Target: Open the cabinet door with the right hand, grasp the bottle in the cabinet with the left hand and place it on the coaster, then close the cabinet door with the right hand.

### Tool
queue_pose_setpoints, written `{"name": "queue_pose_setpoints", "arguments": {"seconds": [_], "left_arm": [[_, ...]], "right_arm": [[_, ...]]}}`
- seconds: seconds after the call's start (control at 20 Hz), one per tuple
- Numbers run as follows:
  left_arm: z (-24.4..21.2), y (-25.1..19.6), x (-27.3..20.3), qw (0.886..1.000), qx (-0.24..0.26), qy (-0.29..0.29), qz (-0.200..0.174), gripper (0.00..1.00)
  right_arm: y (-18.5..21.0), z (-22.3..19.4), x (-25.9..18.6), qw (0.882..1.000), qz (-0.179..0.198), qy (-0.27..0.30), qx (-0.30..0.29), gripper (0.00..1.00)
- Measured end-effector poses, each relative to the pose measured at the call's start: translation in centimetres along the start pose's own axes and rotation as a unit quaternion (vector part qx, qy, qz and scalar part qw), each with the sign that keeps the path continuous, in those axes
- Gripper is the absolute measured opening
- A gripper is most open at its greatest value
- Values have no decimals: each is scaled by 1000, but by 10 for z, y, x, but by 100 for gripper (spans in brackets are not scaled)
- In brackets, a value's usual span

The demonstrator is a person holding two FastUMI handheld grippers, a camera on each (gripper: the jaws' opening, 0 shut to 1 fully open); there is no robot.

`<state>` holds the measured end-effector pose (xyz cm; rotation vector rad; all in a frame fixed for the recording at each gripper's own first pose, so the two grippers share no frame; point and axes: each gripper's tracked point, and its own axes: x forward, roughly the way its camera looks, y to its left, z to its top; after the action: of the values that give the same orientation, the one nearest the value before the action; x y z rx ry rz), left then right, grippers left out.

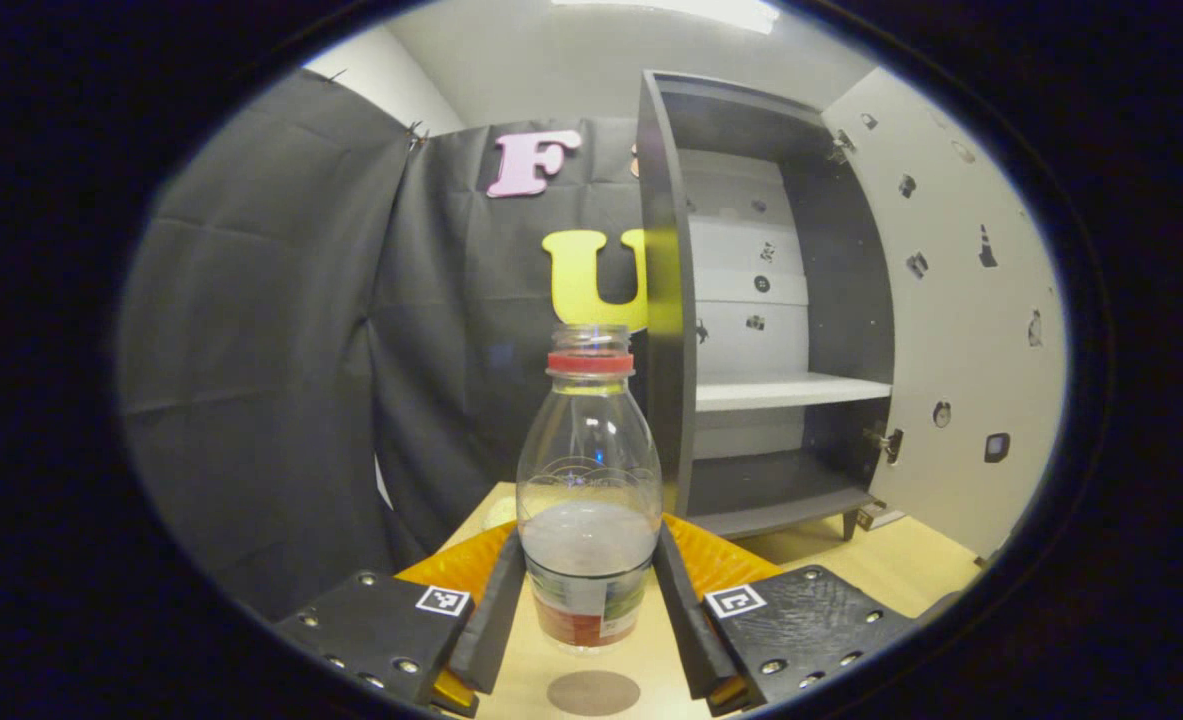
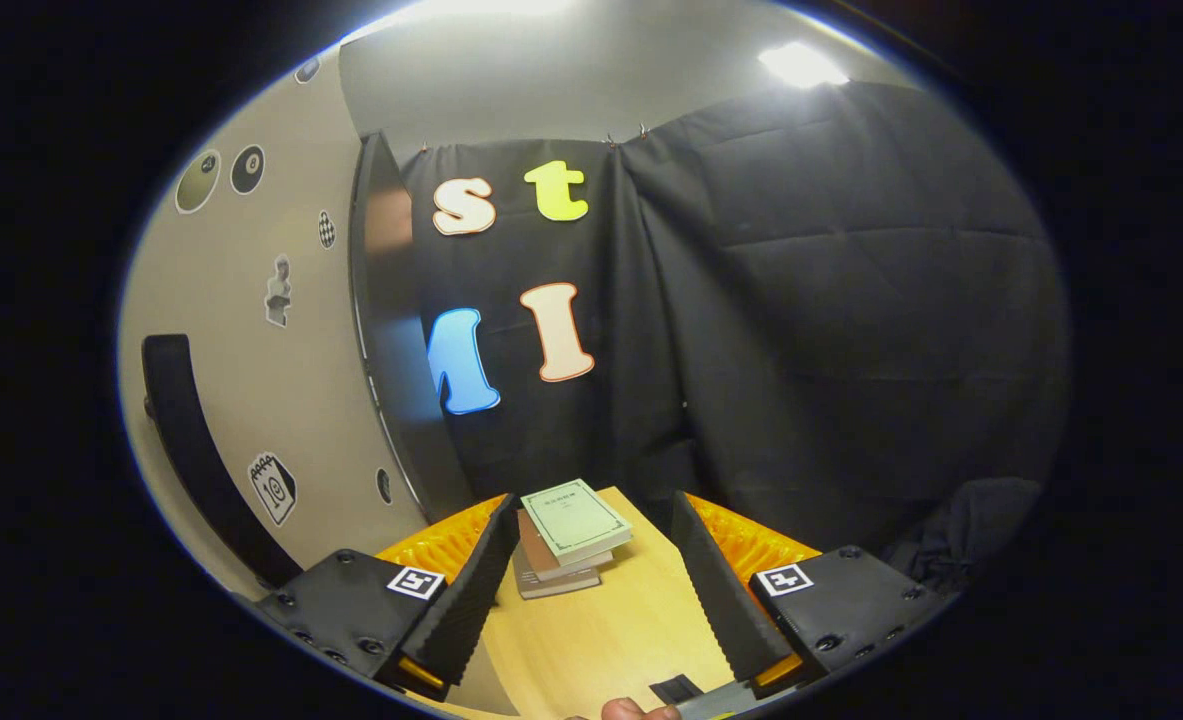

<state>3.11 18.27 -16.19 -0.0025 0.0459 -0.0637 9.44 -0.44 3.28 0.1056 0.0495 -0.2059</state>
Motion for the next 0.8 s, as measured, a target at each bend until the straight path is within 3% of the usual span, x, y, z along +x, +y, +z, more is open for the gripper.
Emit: {"name": "queue_pose_setpoints", "arguments": {"seconds": [0.3, 0.4, 0.5, 0.8], "left_arm": [[-70, 2, -12, 999, 20, 5, 34, 70], [-102, -2, -13, 999, 17, 14, 35, 67], [-127, -7, -12, 999, 17, 24, 33, 72], [-165, -9, -6, 999, 17, 40, 21, 70]], "right_arm": [[-8, -2, -6, 1000, -14, 2, 11, 98], [-14, 3, -7, 1000, -23, -1, 18, 98], [-17, 6, -10, 999, -30, -4, 20, 97], [-21, -3, -11, 999, -43, 10, 27, 97]]}}
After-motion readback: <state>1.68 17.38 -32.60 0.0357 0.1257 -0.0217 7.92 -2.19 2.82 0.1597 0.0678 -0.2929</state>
